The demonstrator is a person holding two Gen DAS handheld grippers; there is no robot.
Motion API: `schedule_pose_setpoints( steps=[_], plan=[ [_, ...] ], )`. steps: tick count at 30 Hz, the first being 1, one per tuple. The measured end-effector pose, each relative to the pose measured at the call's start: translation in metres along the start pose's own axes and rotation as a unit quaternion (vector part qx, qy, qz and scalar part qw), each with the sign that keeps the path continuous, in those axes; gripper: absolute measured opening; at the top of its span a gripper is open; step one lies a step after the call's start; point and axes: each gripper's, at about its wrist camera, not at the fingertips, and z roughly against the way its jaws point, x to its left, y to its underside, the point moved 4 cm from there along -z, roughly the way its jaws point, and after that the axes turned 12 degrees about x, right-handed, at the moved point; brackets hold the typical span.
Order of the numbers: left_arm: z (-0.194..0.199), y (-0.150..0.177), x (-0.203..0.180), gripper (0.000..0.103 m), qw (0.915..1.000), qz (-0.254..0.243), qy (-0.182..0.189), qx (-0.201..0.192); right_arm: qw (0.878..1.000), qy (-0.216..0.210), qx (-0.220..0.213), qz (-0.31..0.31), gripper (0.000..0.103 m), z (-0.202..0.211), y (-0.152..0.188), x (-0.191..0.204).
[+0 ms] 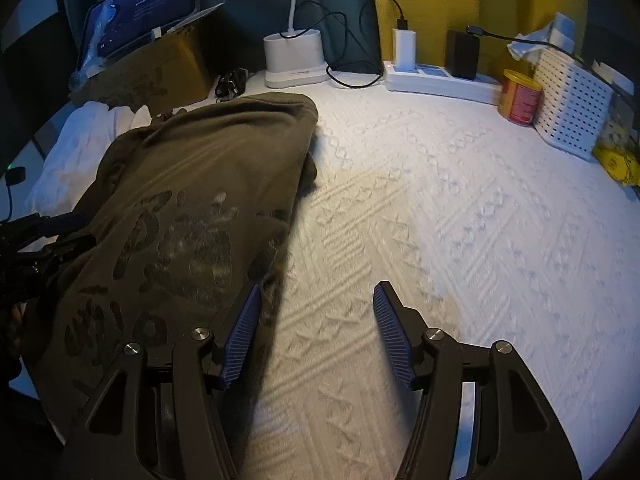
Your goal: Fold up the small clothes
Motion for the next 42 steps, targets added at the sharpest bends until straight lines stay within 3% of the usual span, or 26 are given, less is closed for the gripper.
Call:
schedule_pose_setpoints(
  steps=[5, 8, 9, 10, 14, 26, 37, 42],
  plan=[
    [0.01, 0.003, -0.002, 0.056, 0.9996, 0.006, 0.025, -0.009, 0.999, -0.029, -0.001, 0.016, 0.06, 0.007, 0.012, 0.013],
    [0.011, 0.006, -0.006, 0.056, 0.9997, 0.002, 0.024, -0.008, 0.998, -0.05, 0.001, 0.025, 0.043, 0.007, 0.02, 0.021],
    [0.011, 0.007, -0.008, 0.056, 0.9997, 0.002, 0.025, -0.008, 0.998, -0.058, 0.0, 0.028, 0.026, 0.008, 0.022, 0.024],
    [0.011, 0.008, -0.009, 0.056, 0.9996, 0.001, 0.026, -0.008, 0.997, -0.076, 0.003, 0.029, 0.019, 0.008, 0.024, 0.026],
    [0.011, 0.013, -0.013, 0.056, 0.9997, -0.001, 0.026, -0.005, 0.997, -0.077, -0.005, 0.03, 0.012, 0.013, 0.03, 0.029],
    [0.022, 0.028, -0.016, 0.056, 0.9993, -0.012, 0.036, -0.004, 0.997, -0.075, -0.012, 0.011, 0.01, 0.026, 0.046, 0.028],
    [0.028, 0.041, -0.04, 0.057, 0.9977, -0.023, 0.062, -0.015, 0.998, -0.068, -0.007, 0.016, 0.013, 0.042, 0.079, 0.033],
    [0.027, 0.051, -0.044, 0.057, 0.998, -0.021, 0.058, -0.011, 0.997, -0.075, -0.015, 0.026, 0.011, 0.051, 0.097, 0.037]
  ],
)
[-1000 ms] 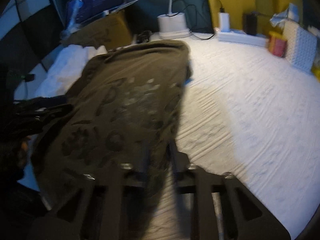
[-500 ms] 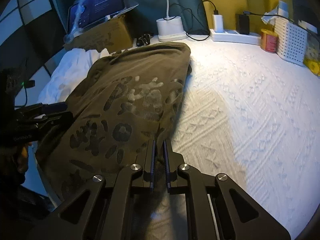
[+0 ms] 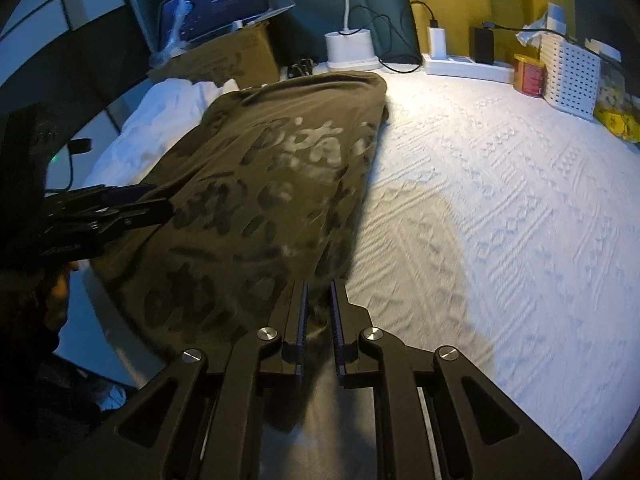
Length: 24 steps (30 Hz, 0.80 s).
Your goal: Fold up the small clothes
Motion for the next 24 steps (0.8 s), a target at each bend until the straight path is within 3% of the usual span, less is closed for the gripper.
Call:
schedule_pose_setpoints(
  steps=[6, 19, 20, 21, 22, 23, 24],
  plan=[
    [0.003, 0.01, -0.006, 0.057, 1.0, 0.007, -0.004, -0.004, 1.0, -0.003, -0.004, -0.003, 0.011, 0.006, 0.013, -0.002],
    [0.023, 0.009, -0.055, 0.058, 0.9984, -0.02, 0.007, -0.053, 1.0, 0.007, -0.013, -0.003, 0.014, 0.033, 0.04, -0.017],
    [0.025, 0.009, -0.059, 0.062, 0.998, -0.025, 0.005, -0.058, 1.0, 0.01, -0.016, -0.006, 0.026, 0.037, 0.042, -0.02],
    [0.029, 0.008, -0.065, 0.074, 0.9974, -0.03, 0.003, -0.066, 1.0, 0.011, -0.019, -0.009, 0.046, 0.04, 0.043, -0.023],
    [0.033, 0.007, -0.069, 0.084, 0.9967, -0.033, 0.003, -0.074, 1.0, 0.012, -0.024, -0.013, 0.054, 0.044, 0.044, -0.026],
    [0.036, 0.007, -0.073, 0.085, 0.996, -0.034, 0.005, -0.082, 0.999, 0.013, -0.029, -0.016, 0.061, 0.048, 0.046, -0.029],
    [0.039, 0.006, -0.077, 0.085, 0.9954, -0.035, 0.008, -0.089, 0.999, 0.016, -0.033, -0.02, 0.061, 0.052, 0.047, -0.033]
  ],
)
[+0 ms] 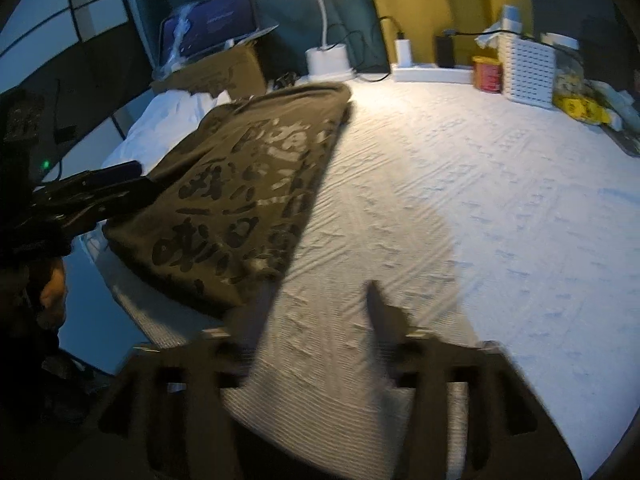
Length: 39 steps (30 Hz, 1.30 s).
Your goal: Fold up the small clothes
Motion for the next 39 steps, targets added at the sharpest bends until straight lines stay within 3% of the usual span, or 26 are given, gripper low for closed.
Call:
schedule_pose_setpoints(
  steps=[11, 13, 22, 28, 39],
  plan=[
    [0.006, -0.015, -0.042, 0.087, 0.9989, -0.036, 0.014, -0.028, 0.998, 0.041, -0.034, -0.04, 0.061, 0.035, 0.006, -0.041],
    [0.01, -0.02, -0.047, 0.102, 0.9983, -0.033, 0.017, -0.044, 0.997, 0.053, -0.041, -0.049, 0.061, 0.042, 0.006, -0.05],
    [0.024, -0.04, -0.073, 0.102, 0.9939, -0.049, 0.027, -0.096, 0.989, 0.103, -0.078, -0.073, 0.062, 0.083, 0.0, -0.086],
    [0.031, -0.05, -0.082, 0.102, 0.992, -0.063, 0.014, -0.108, 0.981, 0.132, -0.111, -0.085, 0.062, 0.116, -0.008, -0.101],
    [0.065, -0.07, -0.084, 0.102, 0.984, -0.067, 0.014, -0.165, 0.965, 0.173, -0.179, -0.078, 0.062, 0.183, -0.022, -0.103]
  ],
)
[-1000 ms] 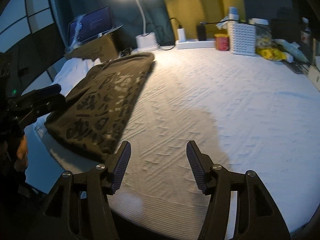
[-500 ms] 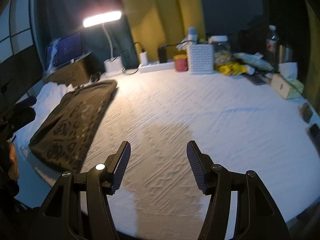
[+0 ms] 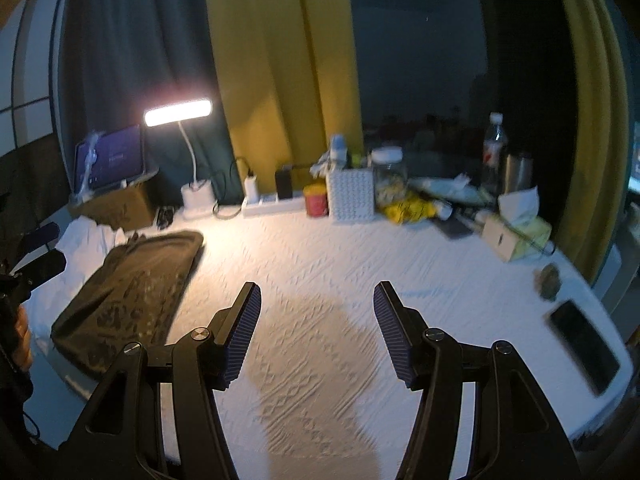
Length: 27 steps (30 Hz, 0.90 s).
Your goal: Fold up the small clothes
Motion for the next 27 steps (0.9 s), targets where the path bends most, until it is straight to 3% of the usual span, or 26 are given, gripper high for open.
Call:
schedule_pose_setpoints(
  steps=[5, 11, 21, 27],
  plan=[
    [0.021, -0.016, 0.004, 0.102, 0.9987, 0.0, -0.013, -0.05, 0.999, 0.027, -0.032, 0.009, 0.062, 0.023, -0.014, -0.001],
    [0.039, -0.029, 0.007, 0.102, 0.9962, -0.001, -0.029, -0.082, 0.997, 0.043, -0.067, 0.011, 0.062, 0.05, -0.029, 0.001],
    [0.06, -0.035, 0.017, 0.102, 0.9933, 0.02, -0.027, -0.11, 0.988, 0.074, -0.133, -0.002, 0.062, 0.091, -0.045, 0.013],
    [0.075, -0.035, 0.026, 0.102, 0.9926, 0.03, -0.031, -0.113, 0.987, 0.06, -0.147, 0.007, 0.062, 0.103, -0.051, 0.029]
  ],
)
